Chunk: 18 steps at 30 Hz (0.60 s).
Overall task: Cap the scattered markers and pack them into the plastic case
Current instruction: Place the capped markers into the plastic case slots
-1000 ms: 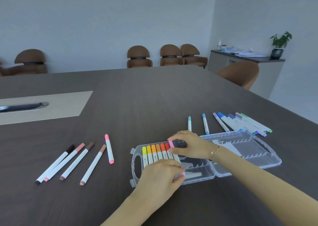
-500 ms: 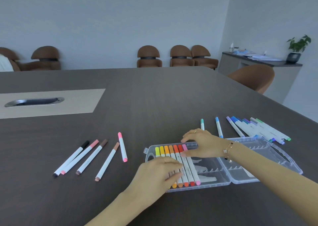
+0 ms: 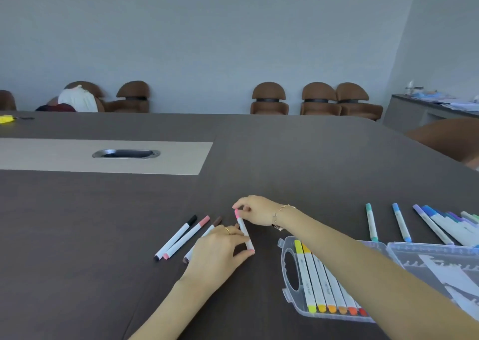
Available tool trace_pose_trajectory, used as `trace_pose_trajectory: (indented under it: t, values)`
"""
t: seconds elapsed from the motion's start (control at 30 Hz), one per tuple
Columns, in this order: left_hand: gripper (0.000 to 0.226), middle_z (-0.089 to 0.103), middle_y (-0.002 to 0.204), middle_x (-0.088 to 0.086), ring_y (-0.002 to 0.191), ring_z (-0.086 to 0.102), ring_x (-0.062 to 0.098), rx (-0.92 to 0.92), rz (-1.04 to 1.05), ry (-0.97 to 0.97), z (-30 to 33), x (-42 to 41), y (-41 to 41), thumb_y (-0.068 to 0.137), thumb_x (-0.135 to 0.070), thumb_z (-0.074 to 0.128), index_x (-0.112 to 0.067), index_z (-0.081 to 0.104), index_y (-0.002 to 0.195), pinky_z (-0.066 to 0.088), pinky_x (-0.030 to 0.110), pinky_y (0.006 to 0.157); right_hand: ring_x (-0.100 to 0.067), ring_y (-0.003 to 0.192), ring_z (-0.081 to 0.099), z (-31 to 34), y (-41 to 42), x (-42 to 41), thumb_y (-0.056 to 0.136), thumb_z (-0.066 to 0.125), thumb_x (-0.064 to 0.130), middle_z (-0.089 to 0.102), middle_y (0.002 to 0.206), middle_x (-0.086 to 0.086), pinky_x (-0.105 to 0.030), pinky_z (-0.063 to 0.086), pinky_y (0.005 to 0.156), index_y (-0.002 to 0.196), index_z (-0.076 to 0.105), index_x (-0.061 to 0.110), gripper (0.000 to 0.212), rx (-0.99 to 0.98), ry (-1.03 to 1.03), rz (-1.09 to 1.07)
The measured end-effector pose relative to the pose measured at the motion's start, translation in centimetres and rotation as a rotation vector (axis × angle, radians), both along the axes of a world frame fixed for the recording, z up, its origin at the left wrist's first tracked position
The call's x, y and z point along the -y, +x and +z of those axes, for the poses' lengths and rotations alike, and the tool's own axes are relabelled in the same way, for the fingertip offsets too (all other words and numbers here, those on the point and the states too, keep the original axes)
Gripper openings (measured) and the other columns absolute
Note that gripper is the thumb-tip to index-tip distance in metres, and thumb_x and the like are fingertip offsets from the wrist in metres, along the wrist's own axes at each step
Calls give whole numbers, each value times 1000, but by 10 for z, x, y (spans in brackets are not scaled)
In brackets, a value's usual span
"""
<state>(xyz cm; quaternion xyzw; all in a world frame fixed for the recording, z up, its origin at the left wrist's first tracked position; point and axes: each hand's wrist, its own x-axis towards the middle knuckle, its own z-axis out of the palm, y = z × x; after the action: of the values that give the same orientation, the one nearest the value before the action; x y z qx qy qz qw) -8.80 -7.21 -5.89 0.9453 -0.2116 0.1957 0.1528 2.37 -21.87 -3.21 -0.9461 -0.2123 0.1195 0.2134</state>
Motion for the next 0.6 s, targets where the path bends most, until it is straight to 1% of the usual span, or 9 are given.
trace_pose_trajectory:
  t: [0.07, 0.13, 0.23, 0.37, 0.4, 0.43, 0.47, 0.53, 0.6]
  values:
    - [25, 66, 109, -22, 97, 59, 1, -9, -10, 32, 0, 2, 1, 83, -52, 61, -38, 72, 102, 43, 15, 70, -20, 109, 56, -3, 1, -1, 98, 45, 25, 60, 120, -7, -22, 38, 87, 129, 55, 15, 34, 21, 25, -21]
    - [33, 61, 120, -22, 111, 53, 0, -30, -34, 35, -3, 4, 1, 90, -52, 51, -39, 66, 115, 42, 15, 78, -16, 101, 56, -8, 3, 3, 96, 49, 23, 63, 115, -5, -21, 39, 83, 119, 62, 14, 28, 40, 70, -45]
    - [38, 60, 123, -21, 119, 50, -1, -28, -62, -23, -6, 10, -2, 89, -54, 50, -39, 61, 122, 45, 16, 89, -16, 95, 58, -14, 4, 10, 93, 53, 22, 65, 105, -4, -24, 45, 82, 106, 67, 13, 21, 48, 139, -95]
    - [42, 56, 128, -22, 125, 46, 1, -21, -114, -38, -7, 22, -7, 88, -55, 51, -41, 56, 127, 40, 13, 92, -12, 86, 57, -19, 2, 15, 91, 55, 23, 64, 92, 0, -18, 45, 73, 99, 67, 13, 18, 53, 204, -104]
    - [38, 59, 124, -21, 122, 50, 2, -26, -118, -23, -7, 24, -7, 87, -52, 55, -41, 60, 122, 42, 14, 89, -12, 85, 57, -20, 1, 15, 90, 55, 23, 63, 91, 1, -17, 44, 72, 99, 67, 12, 18, 57, 216, -107]
    - [32, 64, 115, -20, 115, 57, 3, -20, -115, 2, -7, 24, -7, 84, -49, 61, -40, 66, 114, 46, 14, 83, -12, 84, 57, -21, 1, 16, 90, 56, 23, 63, 90, 1, -17, 44, 71, 99, 67, 11, 19, 57, 230, -115]
    - [26, 68, 103, -20, 103, 63, 3, -18, -104, 14, -9, 23, -7, 80, -46, 69, -40, 71, 104, 48, 12, 74, -12, 84, 56, -22, 1, 16, 90, 56, 23, 62, 89, 1, -17, 43, 70, 99, 67, 11, 19, 58, 241, -122]
    - [22, 69, 86, -22, 84, 68, 0, -46, -81, -13, -10, 21, -7, 69, -44, 79, -41, 74, 90, 46, 7, 59, -12, 84, 55, -23, 1, 18, 90, 56, 23, 61, 88, 2, -18, 41, 71, 100, 67, 10, 19, 61, 249, -129]
    - [22, 67, 83, -24, 79, 67, -2, -71, -82, -39, -10, 19, -9, 67, -43, 81, -42, 74, 88, 42, 2, 54, -11, 84, 55, -20, -1, 20, 90, 57, 25, 60, 88, 2, -19, 40, 73, 101, 66, 10, 20, 57, 254, -129]
